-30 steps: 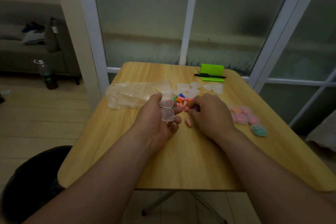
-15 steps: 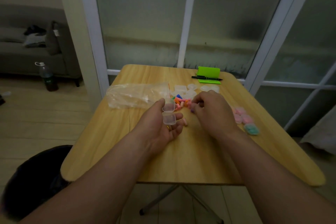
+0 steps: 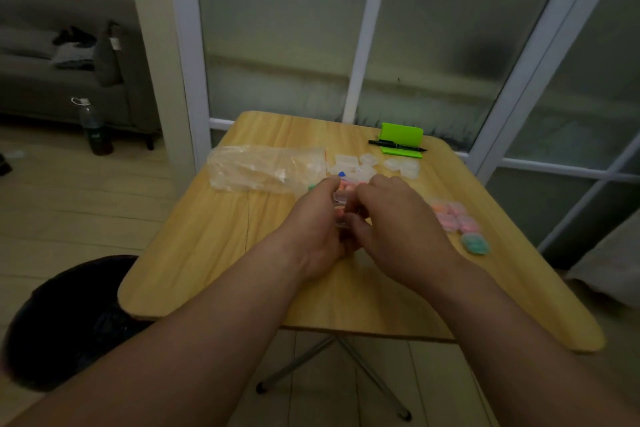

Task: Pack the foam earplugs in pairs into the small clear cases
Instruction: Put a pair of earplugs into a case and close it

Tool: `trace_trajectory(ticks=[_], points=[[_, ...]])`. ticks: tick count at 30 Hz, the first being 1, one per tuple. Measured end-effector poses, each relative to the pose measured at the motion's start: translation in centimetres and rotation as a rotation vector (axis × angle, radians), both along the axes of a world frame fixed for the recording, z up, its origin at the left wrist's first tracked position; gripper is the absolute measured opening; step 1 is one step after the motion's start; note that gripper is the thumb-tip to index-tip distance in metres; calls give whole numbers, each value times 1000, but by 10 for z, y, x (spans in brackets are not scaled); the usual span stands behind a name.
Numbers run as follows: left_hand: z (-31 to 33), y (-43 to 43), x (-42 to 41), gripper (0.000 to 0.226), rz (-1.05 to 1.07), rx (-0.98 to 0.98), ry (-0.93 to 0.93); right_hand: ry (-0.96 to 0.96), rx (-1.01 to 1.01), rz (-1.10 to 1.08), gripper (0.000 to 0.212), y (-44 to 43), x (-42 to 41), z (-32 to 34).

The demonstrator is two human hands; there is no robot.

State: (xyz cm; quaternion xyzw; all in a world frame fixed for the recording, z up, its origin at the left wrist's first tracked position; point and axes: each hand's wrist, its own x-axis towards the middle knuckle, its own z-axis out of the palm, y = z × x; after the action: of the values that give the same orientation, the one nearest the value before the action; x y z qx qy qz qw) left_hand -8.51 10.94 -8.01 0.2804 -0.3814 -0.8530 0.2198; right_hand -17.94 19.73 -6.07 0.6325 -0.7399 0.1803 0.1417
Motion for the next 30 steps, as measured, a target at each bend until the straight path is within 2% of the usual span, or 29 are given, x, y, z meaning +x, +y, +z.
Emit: trace_trajectory(ticks=[7,10,12,14,17,20,27,30], points=[[0,-3,3,32,16,-20,-4,31,46,14,11,0,2,3],[0,-5,5,47,20,-6,-9,42,63,47,14,-2,1,2],[0,-7,7,57,32,6,-11,14,30,74,14,-4,0,0],[1,-9,9,55,50,20,-5,-69,-35,73,13,-6,-5,-3],[4,-9,11,52,92,21,-50,-169,-168,-31,6,-12,-25,-6],[4,-10,12,57,146,14,-80,-228,-232,-200,10,-17,-50,-10],[4,-14,10,59,169,27,-68,-139,-111,-286,28,-38,-57,-25],[5,-14,11,56,164,30,-61,-82,-74,-305,29,-48,-55,-28]])
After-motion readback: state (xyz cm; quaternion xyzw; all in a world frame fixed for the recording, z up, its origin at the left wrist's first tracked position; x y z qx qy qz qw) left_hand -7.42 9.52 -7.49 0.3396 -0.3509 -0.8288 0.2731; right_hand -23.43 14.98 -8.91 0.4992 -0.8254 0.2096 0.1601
